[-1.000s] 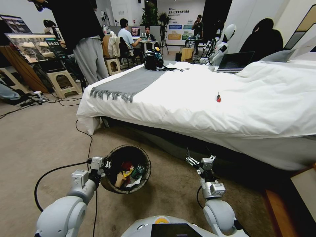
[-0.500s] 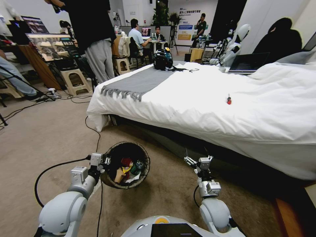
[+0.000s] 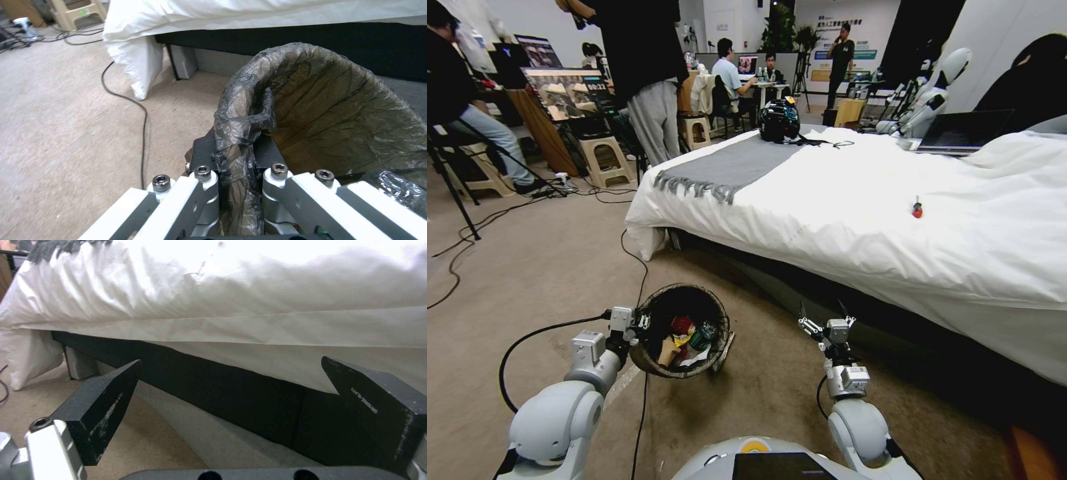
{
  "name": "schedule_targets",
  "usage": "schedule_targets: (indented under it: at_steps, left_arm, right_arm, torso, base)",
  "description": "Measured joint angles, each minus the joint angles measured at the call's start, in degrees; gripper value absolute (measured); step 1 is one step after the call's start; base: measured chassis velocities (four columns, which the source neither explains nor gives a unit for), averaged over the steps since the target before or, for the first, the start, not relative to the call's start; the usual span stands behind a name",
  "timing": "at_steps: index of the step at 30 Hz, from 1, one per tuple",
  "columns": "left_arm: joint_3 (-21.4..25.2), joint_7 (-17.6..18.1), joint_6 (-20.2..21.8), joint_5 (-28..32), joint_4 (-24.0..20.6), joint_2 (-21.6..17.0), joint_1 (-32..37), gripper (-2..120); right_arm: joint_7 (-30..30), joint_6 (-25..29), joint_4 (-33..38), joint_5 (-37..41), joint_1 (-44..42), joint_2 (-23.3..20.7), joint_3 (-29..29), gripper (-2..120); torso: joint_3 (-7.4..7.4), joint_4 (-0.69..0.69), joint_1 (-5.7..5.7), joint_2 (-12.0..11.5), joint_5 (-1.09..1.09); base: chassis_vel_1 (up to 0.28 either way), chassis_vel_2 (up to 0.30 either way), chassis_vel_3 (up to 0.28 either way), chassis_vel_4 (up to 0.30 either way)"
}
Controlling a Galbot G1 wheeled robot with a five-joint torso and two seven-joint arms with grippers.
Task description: Pick up the trash bin, then pick up the garbage from the floor and place it into the trash bin.
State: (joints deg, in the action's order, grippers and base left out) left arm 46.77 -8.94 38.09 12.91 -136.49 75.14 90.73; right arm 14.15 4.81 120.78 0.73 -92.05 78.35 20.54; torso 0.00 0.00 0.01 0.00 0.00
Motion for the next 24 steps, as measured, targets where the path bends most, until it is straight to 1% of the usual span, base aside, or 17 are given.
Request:
schedule_targets:
  at_steps: [11, 24]
  left_arm:
    - [0.4, 0.1, -0.1, 0.1, -0.5, 0.1, 0.4, 6]
    - [0.5, 0.2, -0.1, 0.1, -0.9, 0.4, 0.5, 6]
  right_arm:
    - [0.5, -0.3, -0.1, 0.0, 0.0, 0.1, -0.2, 100]
    - [0.6, -0.5, -0.3, 0.1, 0.1, -0.1, -0.2, 100]
  torso:
    - [0.0, -0.01, 0.0, 0.0, 0.0]
    - [0.0, 0.0, 0.0, 0.0, 0.01]
  base:
    - [0.009, 0.008, 0.008, 0.007]
    - [0.042, 0.042, 0.042, 0.04]
